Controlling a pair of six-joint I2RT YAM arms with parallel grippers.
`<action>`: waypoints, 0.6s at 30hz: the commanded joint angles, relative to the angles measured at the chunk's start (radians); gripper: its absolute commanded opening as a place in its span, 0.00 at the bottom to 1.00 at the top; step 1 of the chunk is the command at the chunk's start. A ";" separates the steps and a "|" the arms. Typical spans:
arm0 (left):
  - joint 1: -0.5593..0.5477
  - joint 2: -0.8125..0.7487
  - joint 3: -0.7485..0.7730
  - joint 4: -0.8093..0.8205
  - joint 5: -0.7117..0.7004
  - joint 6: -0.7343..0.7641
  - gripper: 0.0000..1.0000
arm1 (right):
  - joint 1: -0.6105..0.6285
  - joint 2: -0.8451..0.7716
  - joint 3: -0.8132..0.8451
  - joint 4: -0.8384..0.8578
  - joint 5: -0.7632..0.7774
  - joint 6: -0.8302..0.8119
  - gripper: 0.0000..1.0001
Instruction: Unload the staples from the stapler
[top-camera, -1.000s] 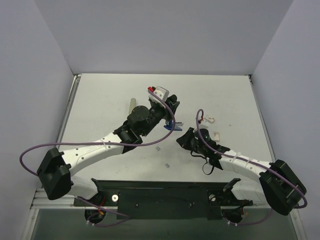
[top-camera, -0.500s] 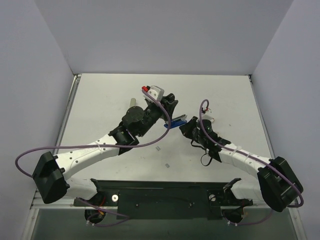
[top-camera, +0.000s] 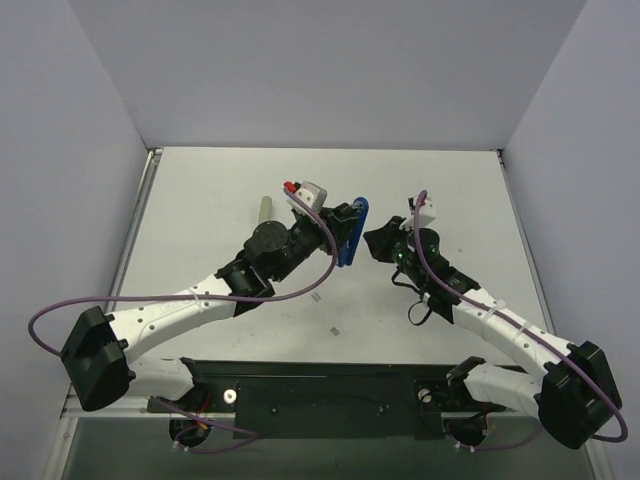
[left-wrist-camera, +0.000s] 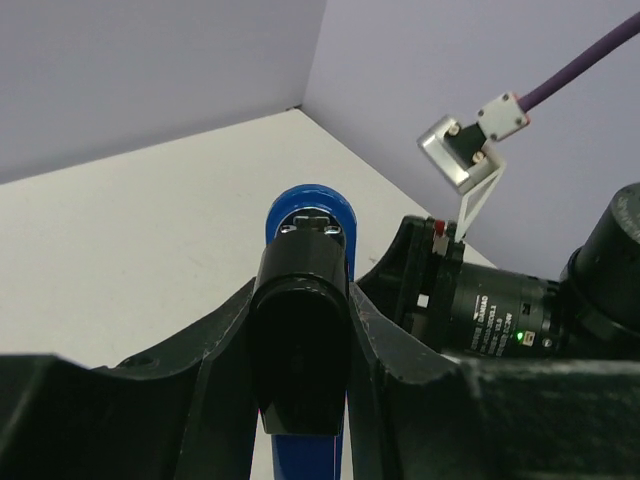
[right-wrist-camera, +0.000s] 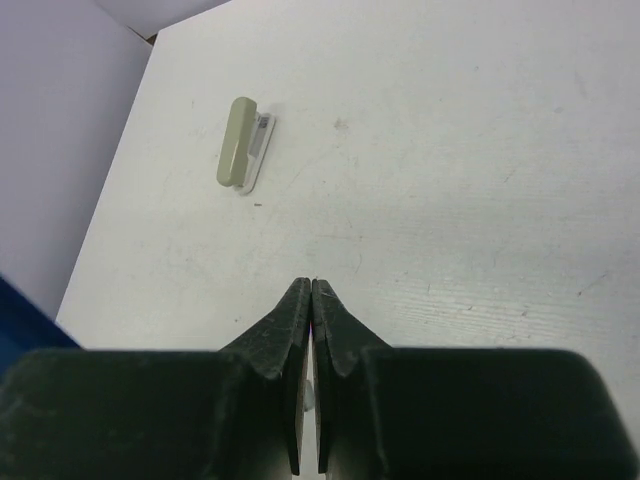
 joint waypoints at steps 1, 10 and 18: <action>-0.002 -0.007 0.002 0.079 0.055 -0.062 0.00 | 0.021 -0.060 0.056 -0.033 -0.020 -0.077 0.00; 0.004 -0.032 -0.053 0.085 0.139 -0.064 0.00 | 0.060 -0.200 0.046 -0.185 0.007 -0.185 0.00; 0.004 -0.093 -0.115 0.076 0.285 -0.063 0.00 | 0.061 -0.330 0.006 -0.358 -0.085 -0.229 0.00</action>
